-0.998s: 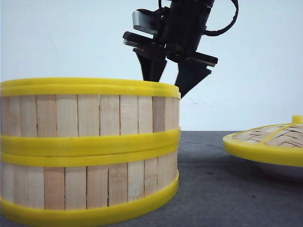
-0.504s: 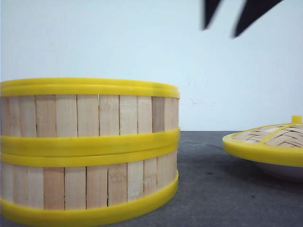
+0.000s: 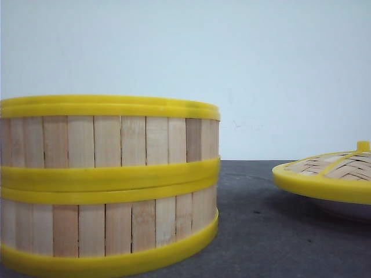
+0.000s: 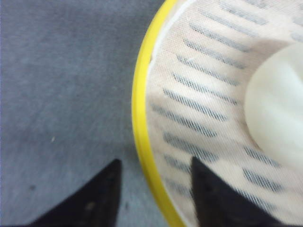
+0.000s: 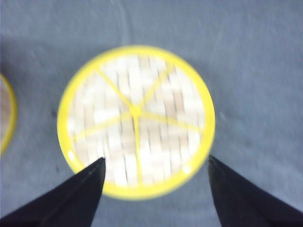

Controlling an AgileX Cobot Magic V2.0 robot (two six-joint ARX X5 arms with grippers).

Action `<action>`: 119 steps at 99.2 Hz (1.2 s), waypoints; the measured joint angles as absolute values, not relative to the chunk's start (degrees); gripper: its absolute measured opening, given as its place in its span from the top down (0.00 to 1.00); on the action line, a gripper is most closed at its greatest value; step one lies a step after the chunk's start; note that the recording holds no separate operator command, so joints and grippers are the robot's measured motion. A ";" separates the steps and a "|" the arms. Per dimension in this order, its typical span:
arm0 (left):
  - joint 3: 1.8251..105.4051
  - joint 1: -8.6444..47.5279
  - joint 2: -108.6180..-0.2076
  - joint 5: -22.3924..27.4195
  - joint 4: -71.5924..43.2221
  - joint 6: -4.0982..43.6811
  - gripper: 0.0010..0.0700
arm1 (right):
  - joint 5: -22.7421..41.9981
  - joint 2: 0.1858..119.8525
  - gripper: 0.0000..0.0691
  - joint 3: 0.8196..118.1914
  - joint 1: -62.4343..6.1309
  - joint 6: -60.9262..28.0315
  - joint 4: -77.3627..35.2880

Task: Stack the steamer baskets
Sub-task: 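Grasp the rim of the remaining bun basket with the left gripper and lift, then carry the basket over the two-basket stack and lower it on top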

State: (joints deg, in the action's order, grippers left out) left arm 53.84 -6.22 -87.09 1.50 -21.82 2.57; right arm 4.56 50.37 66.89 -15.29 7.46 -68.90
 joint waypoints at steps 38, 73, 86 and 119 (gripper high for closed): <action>55.75 -6.74 -90.24 1.26 -18.96 4.05 0.96 | 4.54 38.26 0.39 66.89 -15.27 7.53 -75.16; 72.31 -6.87 -90.48 2.31 -29.67 2.11 0.97 | 4.54 33.98 0.39 66.89 -15.27 7.92 -76.69; 80.75 -6.85 -90.48 5.56 -35.44 1.67 0.97 | 4.54 34.00 0.39 66.89 -15.27 7.92 -76.69; 94.52 -5.15 -89.91 15.84 -50.81 0.40 0.97 | 4.54 33.98 0.39 66.89 -15.27 7.92 -76.69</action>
State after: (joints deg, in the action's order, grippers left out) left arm 94.52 -5.15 -89.91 15.84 -50.81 0.40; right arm 4.54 33.98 66.89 -15.27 7.92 -76.69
